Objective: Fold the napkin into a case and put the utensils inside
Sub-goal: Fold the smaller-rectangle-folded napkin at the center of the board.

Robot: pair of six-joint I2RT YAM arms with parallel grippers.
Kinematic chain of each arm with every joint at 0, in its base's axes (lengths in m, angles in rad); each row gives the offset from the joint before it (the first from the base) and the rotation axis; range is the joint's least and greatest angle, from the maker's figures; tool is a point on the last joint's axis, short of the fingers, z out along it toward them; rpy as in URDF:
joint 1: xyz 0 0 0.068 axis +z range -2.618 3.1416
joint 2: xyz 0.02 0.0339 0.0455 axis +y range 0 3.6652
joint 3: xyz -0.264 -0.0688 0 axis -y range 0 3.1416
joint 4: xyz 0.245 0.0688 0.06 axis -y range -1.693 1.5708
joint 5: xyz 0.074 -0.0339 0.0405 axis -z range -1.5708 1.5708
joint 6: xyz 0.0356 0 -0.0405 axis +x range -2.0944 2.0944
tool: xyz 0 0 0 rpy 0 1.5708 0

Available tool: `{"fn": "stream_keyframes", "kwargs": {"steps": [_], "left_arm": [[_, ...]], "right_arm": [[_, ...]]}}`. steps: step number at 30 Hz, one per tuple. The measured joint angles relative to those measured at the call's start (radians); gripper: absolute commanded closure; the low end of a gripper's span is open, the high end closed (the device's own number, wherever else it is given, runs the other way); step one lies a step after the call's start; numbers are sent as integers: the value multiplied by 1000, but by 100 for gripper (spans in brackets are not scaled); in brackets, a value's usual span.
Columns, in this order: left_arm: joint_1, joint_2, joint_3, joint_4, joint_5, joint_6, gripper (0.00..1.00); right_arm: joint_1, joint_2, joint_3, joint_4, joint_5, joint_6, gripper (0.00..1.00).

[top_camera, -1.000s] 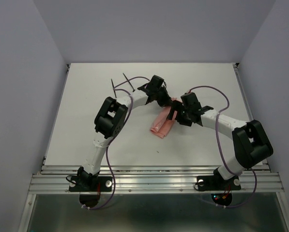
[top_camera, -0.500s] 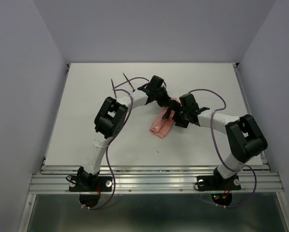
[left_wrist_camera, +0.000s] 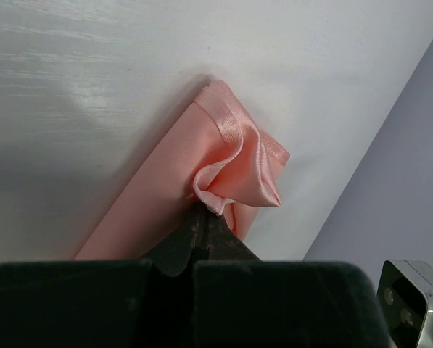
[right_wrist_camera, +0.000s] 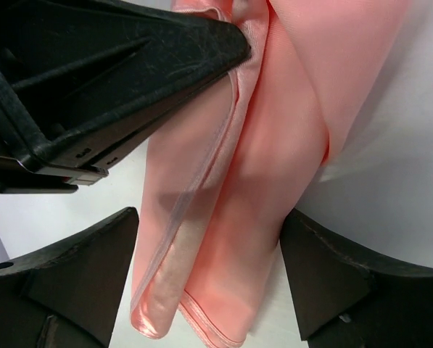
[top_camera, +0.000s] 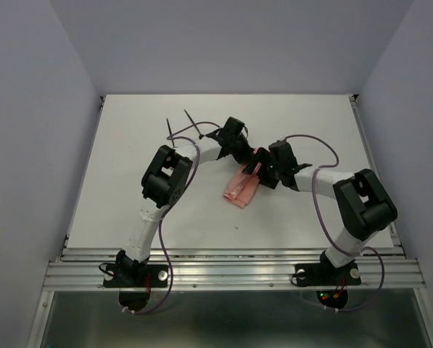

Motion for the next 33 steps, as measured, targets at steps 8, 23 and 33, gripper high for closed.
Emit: {"fn": "stream_keyframes", "kwargs": {"steps": [8, 23, 33], "left_arm": [[2, 0, -5, 7, -11, -23, 100], [2, -5, -7, 13, -13, -5, 63], [2, -70, -16, -34, -33, 127, 20]], "right_arm": [[0, 35, 2, 49, 3, 11, 46], [-1, 43, -19, 41, 26, 24, 96], [-1, 43, -25, 45, 26, 24, 99]]}}
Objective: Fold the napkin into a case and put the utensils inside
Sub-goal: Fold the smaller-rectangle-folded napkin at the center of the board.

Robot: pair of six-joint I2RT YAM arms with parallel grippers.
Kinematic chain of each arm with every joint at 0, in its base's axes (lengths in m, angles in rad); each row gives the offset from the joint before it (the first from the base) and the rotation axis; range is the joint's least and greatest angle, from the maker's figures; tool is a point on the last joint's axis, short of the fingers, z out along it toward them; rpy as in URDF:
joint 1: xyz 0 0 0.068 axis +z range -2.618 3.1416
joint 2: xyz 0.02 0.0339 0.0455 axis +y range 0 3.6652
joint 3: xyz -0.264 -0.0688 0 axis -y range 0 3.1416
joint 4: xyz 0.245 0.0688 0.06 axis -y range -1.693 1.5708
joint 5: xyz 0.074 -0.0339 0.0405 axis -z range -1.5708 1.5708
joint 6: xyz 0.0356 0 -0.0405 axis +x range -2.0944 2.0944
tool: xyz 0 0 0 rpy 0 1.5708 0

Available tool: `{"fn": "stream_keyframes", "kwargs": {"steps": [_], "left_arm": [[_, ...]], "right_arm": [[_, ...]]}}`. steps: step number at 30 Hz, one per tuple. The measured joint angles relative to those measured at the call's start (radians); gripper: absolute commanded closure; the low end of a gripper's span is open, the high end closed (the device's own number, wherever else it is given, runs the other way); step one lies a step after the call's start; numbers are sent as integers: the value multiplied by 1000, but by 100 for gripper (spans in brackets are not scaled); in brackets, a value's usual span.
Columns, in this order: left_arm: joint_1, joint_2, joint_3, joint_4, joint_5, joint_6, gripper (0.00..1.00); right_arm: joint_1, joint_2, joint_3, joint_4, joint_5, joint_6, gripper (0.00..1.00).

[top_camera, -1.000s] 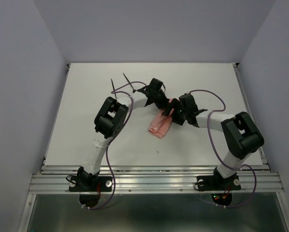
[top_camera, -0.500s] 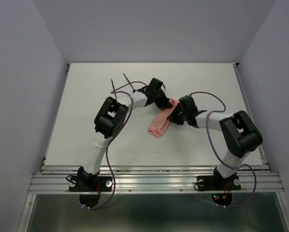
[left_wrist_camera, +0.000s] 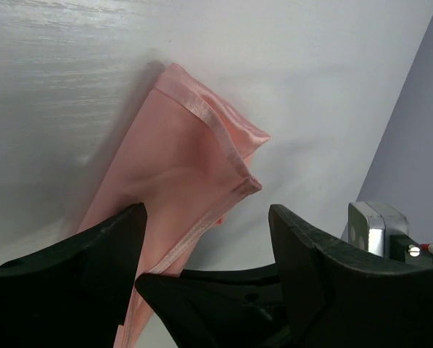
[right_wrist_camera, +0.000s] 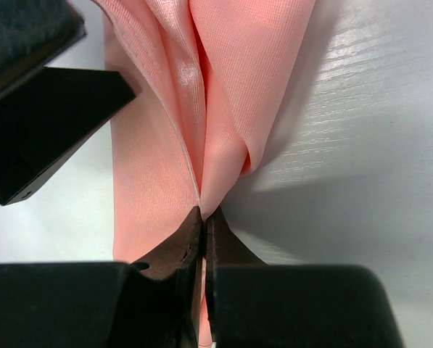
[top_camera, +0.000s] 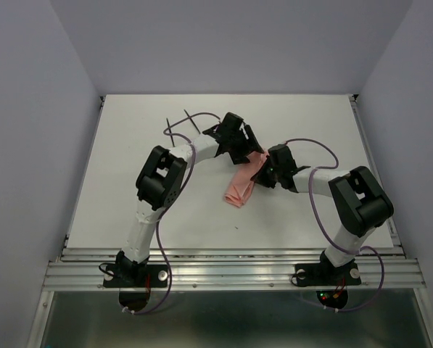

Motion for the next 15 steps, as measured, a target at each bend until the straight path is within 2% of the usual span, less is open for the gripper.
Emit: {"fn": "stream_keyframes", "kwargs": {"steps": [5, 7, 8, 13, 15], "left_arm": [[-2, -35, 0, -48, -10, 97, 19], [-3, -67, -8, -74, -24, 139, 25], [-4, -91, -20, -79, -39, 161, 31], [-5, -253, -140, -107, -123, 238, 49], [-5, -295, -186, -107, -157, 260, 60]], "right_arm": [[0, -1, -4, 5, 0, 0, 99], [0, -3, -6, 5, -1, -3, 99], [0, -4, -6, 5, -2, -5, 99], [0, -11, -12, 1, -13, -36, 99], [0, -14, -12, -3, -18, -52, 99]]}}
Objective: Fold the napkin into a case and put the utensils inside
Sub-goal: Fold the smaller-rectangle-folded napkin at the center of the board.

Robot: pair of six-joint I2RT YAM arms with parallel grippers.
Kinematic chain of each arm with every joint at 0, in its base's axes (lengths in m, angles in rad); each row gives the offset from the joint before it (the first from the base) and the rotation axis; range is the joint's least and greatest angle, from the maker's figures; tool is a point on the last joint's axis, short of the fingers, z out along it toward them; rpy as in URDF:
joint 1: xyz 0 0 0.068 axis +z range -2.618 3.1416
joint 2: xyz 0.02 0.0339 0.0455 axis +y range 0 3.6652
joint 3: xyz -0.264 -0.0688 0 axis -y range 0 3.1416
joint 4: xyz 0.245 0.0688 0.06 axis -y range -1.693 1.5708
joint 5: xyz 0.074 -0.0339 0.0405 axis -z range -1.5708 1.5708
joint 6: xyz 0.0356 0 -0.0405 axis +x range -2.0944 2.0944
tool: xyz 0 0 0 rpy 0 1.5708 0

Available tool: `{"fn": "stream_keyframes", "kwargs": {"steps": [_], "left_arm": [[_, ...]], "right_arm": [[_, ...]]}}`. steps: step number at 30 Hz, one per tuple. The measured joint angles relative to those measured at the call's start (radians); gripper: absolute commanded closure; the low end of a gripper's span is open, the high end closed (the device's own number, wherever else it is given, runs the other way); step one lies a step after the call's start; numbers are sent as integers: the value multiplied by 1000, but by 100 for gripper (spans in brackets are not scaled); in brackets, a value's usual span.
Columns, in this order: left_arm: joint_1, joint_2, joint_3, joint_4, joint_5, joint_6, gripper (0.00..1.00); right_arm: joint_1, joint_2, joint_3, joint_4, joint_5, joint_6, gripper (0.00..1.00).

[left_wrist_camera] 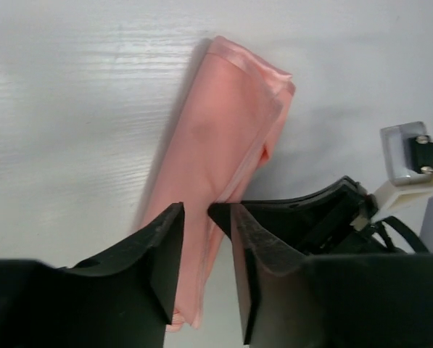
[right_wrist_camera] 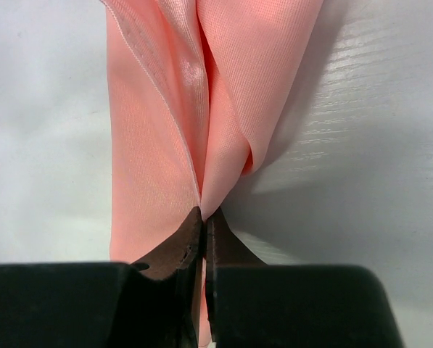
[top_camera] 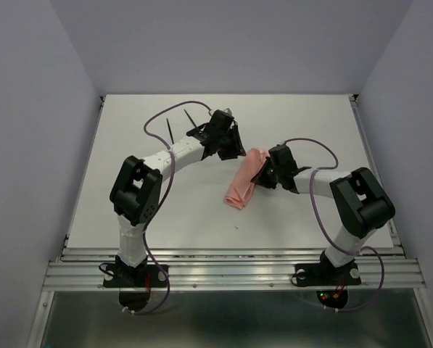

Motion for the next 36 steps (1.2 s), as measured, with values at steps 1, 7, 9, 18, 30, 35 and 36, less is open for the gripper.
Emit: {"fn": "stream_keyframes", "kwargs": {"steps": [1, 7, 9, 18, 30, 35, 36], "left_arm": [[0, -20, -30, -3, -22, 10, 67], [-1, -23, -146, -13, -83, 39, 85], [-2, -17, -168, -20, -93, 45, 89], [-22, 1, -206, -19, -98, 79, 96], [-43, 33, -206, -14, -53, 101, 96], [-48, 33, -206, -15, -46, 101, 97], [-51, 33, -206, -15, -44, 101, 97]], "right_arm": [[0, -2, 0, -3, 0, -6, 99], [0, -10, -1, -20, -10, -35, 99], [0, -11, -1, -23, -12, -40, 96], [0, -26, 1, -37, -32, -51, 42], [0, -90, -24, -83, -69, -28, 29], [-1, -103, -45, -74, -103, -15, 30], [-1, -104, -48, -71, -109, -15, 31]]}}
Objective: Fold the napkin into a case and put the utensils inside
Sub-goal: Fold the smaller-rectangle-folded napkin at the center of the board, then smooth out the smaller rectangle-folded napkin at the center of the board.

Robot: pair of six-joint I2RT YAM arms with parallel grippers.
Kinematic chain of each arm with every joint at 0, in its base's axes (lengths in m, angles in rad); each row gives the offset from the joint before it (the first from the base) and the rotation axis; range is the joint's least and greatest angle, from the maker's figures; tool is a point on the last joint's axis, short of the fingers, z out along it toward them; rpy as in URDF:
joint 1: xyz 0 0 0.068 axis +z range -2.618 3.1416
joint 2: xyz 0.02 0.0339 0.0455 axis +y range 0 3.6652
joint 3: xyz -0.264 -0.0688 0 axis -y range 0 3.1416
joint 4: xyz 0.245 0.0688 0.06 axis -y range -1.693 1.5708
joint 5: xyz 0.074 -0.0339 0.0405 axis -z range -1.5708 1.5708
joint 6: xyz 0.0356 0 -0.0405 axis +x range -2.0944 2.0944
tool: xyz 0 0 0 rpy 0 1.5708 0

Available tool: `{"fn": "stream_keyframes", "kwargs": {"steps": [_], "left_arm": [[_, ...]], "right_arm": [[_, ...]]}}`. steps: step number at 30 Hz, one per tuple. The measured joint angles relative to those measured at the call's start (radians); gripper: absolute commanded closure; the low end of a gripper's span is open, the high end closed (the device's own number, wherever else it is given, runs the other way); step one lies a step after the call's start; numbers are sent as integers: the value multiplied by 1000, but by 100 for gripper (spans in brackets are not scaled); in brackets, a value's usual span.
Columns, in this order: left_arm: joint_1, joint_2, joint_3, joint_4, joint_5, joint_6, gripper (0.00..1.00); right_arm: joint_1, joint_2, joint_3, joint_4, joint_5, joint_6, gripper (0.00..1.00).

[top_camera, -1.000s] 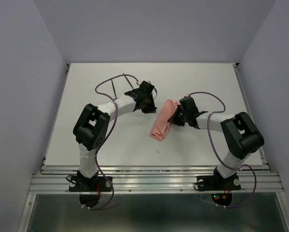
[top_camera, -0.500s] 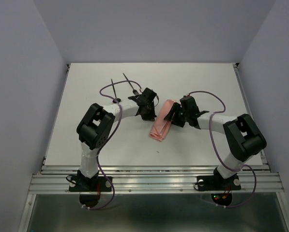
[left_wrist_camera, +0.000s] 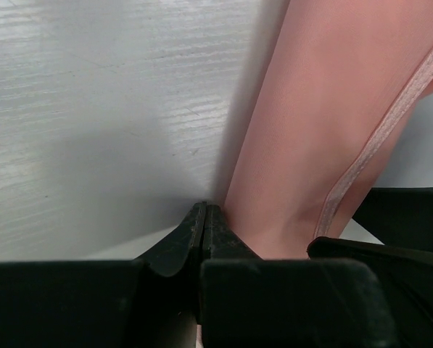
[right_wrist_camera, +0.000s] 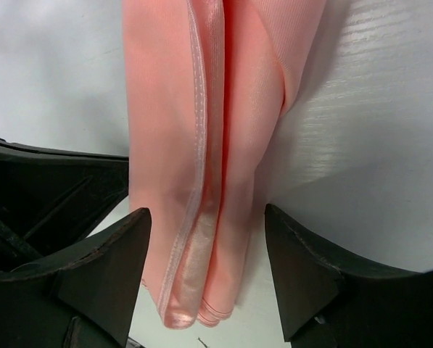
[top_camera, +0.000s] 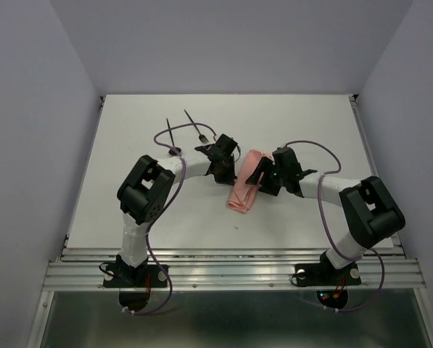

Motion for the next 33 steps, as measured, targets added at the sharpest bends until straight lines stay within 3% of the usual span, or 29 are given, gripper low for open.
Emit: {"fn": "stream_keyframes", "kwargs": {"steps": [10, 21, 33], "left_arm": [[-45, 6, 7, -4, 11, -7, 97], [-51, 12, 19, -8, 13, -8, 97], [-65, 29, 38, -7, 24, -15, 97]], "right_arm": [[1, 0, -13, 8, -31, 17, 44], [2, -24, -40, 6, -19, 22, 38], [1, -61, -84, 0, -41, 36, 47]]}}
